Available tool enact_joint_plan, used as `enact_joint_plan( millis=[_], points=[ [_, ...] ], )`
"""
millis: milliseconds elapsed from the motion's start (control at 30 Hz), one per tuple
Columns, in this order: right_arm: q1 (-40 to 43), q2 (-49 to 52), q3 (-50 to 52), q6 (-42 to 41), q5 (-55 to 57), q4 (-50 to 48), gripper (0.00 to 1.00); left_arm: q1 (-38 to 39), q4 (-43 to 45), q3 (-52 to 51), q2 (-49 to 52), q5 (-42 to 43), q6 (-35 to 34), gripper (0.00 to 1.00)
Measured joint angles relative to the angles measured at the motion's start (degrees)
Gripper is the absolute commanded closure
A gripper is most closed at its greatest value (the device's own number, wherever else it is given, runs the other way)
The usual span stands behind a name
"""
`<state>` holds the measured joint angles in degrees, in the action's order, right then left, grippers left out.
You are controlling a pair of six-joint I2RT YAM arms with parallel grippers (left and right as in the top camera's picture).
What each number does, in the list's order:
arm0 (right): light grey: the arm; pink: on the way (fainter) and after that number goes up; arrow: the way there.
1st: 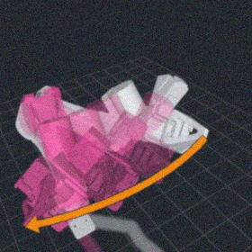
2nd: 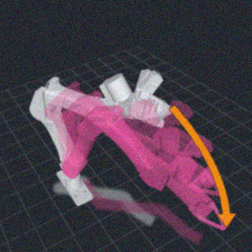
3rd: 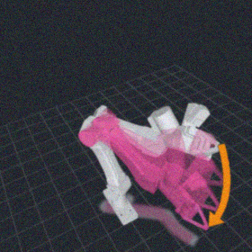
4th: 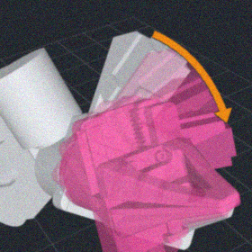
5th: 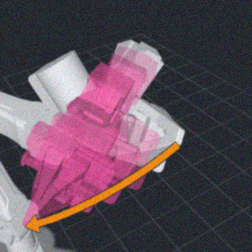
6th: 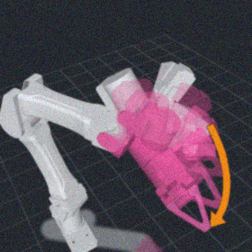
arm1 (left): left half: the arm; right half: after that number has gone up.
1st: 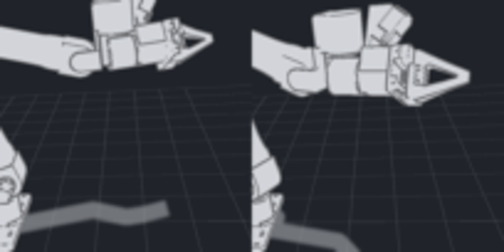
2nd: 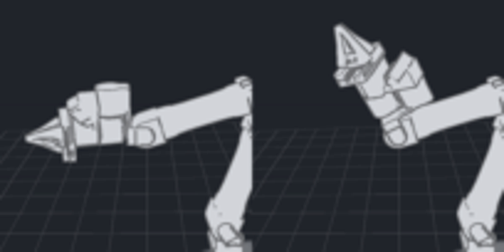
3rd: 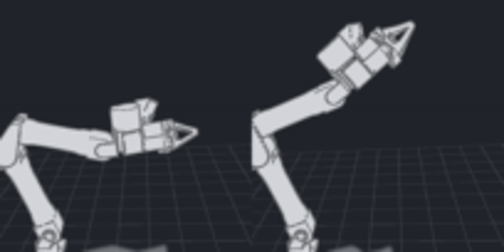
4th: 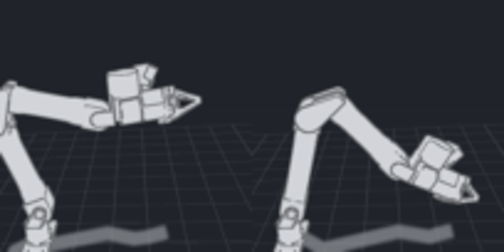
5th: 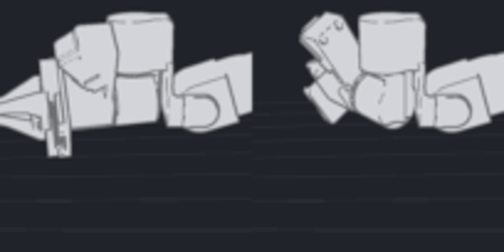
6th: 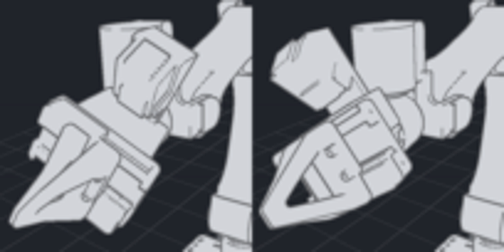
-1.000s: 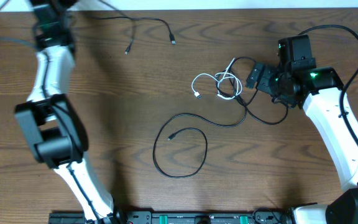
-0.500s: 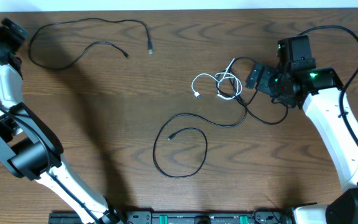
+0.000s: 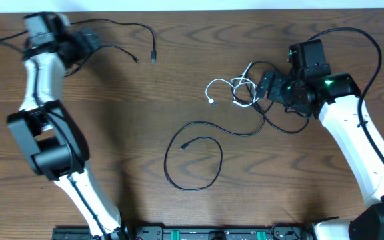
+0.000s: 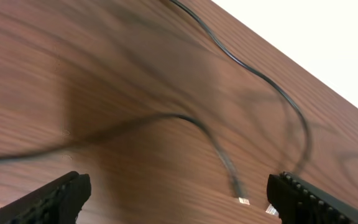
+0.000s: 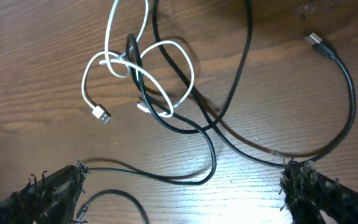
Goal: Untangle cables
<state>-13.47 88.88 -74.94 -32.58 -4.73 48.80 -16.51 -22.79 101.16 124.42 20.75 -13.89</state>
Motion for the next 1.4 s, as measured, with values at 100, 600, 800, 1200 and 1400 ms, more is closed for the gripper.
enact_joint_plan(
  millis=[100,600,800,1200,1400],
  points=[
    [-0.11,-0.02,0.02,0.00,0.00,0.04,0.01,4.57,0.22,-0.13,0.00,-5.05,-2.47,0.03],
    [-0.11,0.00,2.82,0.00,0.00,0.20,0.01,8.48,12.24,-0.24,11.13,-19.26,-12.90,0.08],
    [-0.11,0.00,3.23,0.00,0.00,0.07,0.01,8.48,18.03,-0.31,12.50,-19.45,-14.16,0.29],
    [-0.11,0.00,3.32,0.00,0.00,-0.26,0.01,6.40,33.79,-0.48,13.29,-17.90,-14.62,0.93],
    [-0.11,0.00,3.34,0.00,0.00,-0.07,0.01,2.47,38.40,-0.44,11.87,-9.35,-19.08,0.67]
  ],
)
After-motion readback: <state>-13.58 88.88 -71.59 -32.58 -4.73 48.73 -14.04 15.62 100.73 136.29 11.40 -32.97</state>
